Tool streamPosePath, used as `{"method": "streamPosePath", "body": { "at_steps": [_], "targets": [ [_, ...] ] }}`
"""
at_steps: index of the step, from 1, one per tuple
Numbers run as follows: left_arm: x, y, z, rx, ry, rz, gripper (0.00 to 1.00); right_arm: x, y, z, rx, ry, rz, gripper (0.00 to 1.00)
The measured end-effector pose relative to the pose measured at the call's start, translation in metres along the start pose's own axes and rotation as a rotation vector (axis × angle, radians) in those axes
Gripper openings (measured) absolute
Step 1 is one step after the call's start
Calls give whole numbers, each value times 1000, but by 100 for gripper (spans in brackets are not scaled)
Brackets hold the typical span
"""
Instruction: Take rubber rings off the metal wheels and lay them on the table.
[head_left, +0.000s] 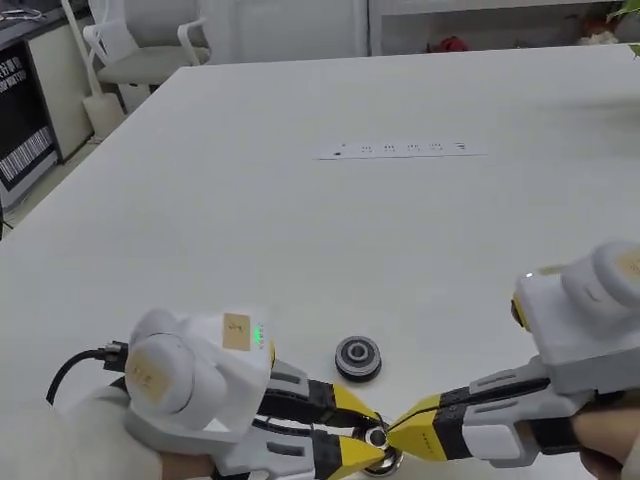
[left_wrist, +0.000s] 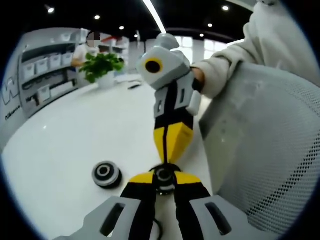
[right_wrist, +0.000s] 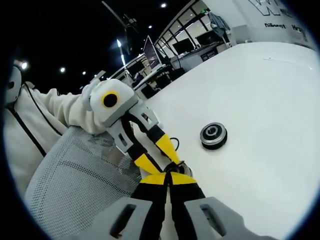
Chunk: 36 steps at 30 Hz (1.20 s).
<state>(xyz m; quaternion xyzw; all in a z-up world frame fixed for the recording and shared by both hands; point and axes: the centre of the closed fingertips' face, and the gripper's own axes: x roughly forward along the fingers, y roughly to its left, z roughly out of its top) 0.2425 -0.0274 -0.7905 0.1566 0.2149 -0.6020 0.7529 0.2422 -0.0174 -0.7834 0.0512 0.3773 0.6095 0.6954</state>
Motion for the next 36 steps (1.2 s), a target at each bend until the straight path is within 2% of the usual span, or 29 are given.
{"method": "streamPosePath", "body": {
  "at_steps": [2,4,8,10,14,16,17,24,29,32,36],
  "targets": [
    [-3,0,-1,20,26,-4,14,-1,1,0,-4,-1,1,0],
    [-5,-1,-1,16,37,-4,14,-1,2,1,-2,-3,6,0],
    [-14,-2,4,9,35,-24,15,-1,3,3,-12,-3,9,0],
    [-22,0,12,17,16,-17,18,-2,4,5,-14,-8,10,0],
    [-36,2,28,-6,-33,-8,34,-8,3,12,-8,-37,2,0],
    [-41,1,32,6,-33,-10,45,-10,4,14,-8,-44,-3,0],
    [-47,2,35,40,-31,-5,49,-12,4,16,-8,-50,-7,0],
    [-75,6,47,64,-50,50,62,-23,9,32,0,-99,-14,0],
    [-97,9,46,62,-37,98,67,-33,15,41,-8,-127,-25,0],
    [-111,16,48,56,-51,147,72,-39,18,46,-11,-144,-32,0],
    [-127,19,49,37,-64,189,78,-45,21,53,-19,-160,-41,0]
  ]
}}
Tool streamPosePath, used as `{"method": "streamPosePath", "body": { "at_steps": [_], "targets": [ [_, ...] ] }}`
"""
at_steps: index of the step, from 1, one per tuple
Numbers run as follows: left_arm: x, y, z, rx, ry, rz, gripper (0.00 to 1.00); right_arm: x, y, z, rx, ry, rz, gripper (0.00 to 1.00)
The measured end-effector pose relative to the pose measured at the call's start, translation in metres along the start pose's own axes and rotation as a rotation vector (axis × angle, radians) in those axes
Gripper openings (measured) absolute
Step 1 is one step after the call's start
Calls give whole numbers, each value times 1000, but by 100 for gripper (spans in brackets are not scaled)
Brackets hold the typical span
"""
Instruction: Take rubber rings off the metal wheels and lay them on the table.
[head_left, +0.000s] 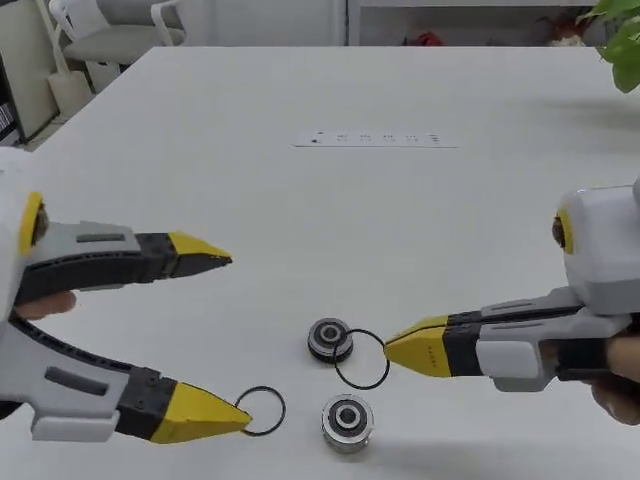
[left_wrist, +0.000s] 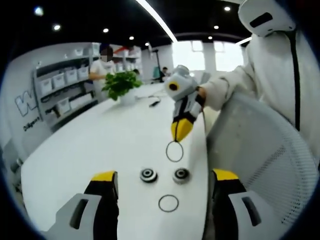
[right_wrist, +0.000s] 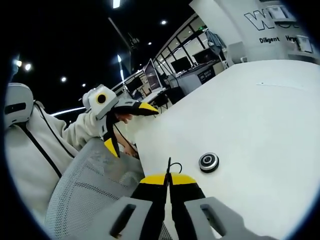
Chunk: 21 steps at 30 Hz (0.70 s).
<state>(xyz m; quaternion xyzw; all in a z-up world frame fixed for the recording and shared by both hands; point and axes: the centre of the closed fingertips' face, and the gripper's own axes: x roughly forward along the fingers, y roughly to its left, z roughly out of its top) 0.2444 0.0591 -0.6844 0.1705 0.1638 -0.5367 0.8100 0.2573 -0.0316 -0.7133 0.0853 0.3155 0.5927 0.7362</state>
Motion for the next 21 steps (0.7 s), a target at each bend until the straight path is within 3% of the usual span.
{"method": "streamPosePath", "body": {
  "at_steps": [11,21],
  "targets": [
    [-30,2,-10,-33,3,69,83,-10,11,20,-36,-34,-11,0],
    [-44,6,-20,-68,-14,129,90,-9,19,29,-85,-7,-5,0]
  ]
}}
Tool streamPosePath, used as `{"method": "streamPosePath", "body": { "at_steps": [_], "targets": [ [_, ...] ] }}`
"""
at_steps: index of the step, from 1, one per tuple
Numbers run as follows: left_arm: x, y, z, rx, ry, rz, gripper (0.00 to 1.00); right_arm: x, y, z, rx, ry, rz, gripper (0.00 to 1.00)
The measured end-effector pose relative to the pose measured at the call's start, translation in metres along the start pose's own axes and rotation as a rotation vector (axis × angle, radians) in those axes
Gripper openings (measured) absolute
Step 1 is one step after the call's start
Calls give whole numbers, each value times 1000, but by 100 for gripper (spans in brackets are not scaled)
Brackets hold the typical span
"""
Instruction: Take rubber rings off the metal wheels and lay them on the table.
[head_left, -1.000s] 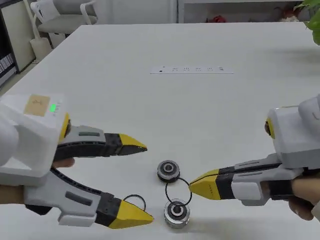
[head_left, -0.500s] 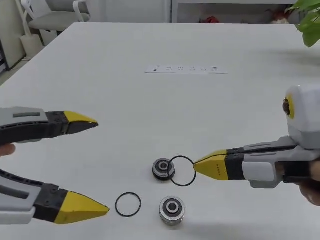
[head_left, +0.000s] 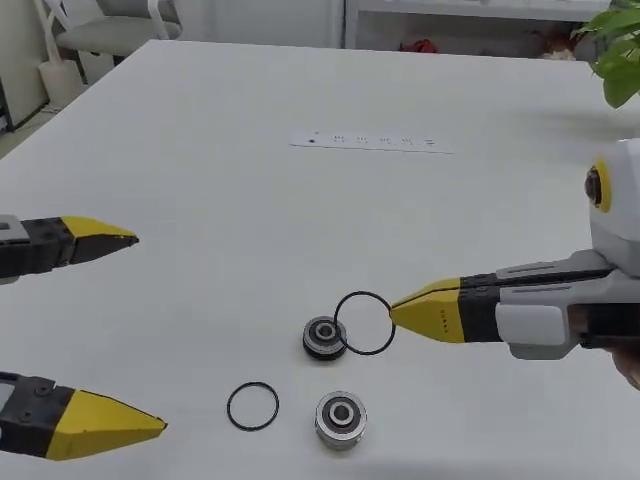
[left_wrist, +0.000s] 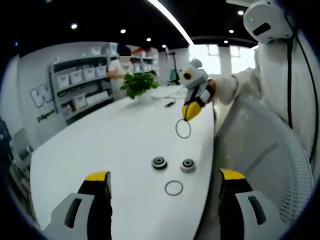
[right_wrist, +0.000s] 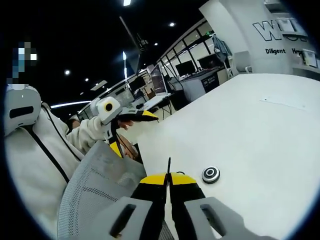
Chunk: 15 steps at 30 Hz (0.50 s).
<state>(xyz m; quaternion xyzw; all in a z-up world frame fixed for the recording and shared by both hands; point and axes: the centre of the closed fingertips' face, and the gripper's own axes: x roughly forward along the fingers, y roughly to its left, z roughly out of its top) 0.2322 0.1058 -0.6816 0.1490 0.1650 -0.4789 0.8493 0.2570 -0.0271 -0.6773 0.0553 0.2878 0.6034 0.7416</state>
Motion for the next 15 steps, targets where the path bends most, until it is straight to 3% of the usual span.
{"method": "streamPosePath", "body": {
  "at_steps": [8,15],
  "targets": [
    [-9,1,-11,-42,-2,51,100,18,4,8,-23,17,29,0],
    [-15,0,-18,-68,5,71,100,37,12,12,-42,40,75,0]
  ]
}}
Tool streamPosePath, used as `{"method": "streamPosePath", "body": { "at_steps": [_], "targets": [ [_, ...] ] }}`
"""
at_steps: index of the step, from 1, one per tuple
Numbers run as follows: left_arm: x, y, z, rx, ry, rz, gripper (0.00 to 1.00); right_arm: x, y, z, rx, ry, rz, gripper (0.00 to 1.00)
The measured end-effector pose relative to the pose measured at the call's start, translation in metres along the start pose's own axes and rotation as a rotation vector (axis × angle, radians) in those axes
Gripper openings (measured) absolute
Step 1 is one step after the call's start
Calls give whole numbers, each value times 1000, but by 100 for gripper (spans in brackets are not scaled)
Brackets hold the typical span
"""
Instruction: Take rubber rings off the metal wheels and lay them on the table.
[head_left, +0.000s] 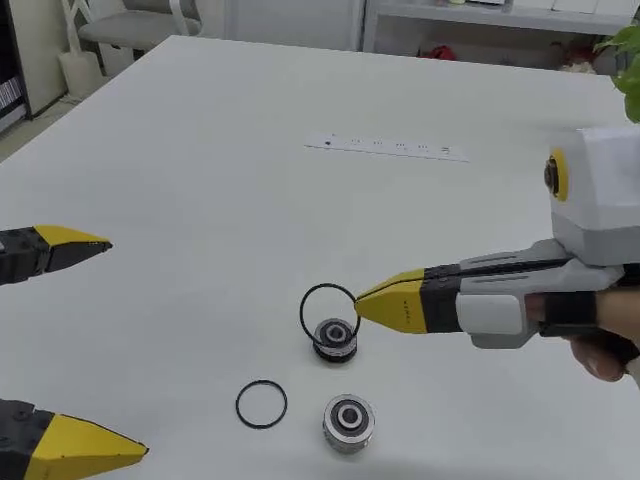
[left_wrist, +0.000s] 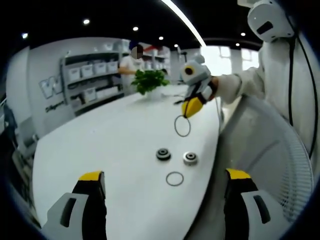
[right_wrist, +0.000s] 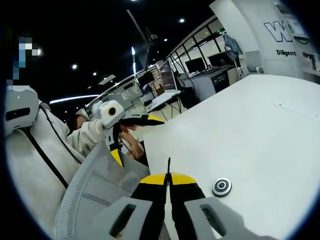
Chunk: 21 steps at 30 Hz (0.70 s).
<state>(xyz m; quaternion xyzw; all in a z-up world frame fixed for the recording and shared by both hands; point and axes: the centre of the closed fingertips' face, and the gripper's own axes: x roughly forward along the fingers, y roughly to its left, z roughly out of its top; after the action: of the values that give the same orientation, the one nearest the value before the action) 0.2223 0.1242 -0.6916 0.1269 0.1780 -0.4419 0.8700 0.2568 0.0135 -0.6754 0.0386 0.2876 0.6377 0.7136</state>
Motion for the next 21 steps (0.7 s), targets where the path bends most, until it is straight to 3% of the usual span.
{"method": "streamPosePath", "body": {
  "at_steps": [8,17,21],
  "targets": [
    [-9,3,-1,-19,-11,45,100,28,1,-9,-24,54,43,0],
    [-11,2,-2,-32,-16,70,100,54,-15,-42,-24,156,42,0],
    [-12,3,-3,-36,-14,77,100,62,-21,-51,1,169,44,0]
  ]
}}
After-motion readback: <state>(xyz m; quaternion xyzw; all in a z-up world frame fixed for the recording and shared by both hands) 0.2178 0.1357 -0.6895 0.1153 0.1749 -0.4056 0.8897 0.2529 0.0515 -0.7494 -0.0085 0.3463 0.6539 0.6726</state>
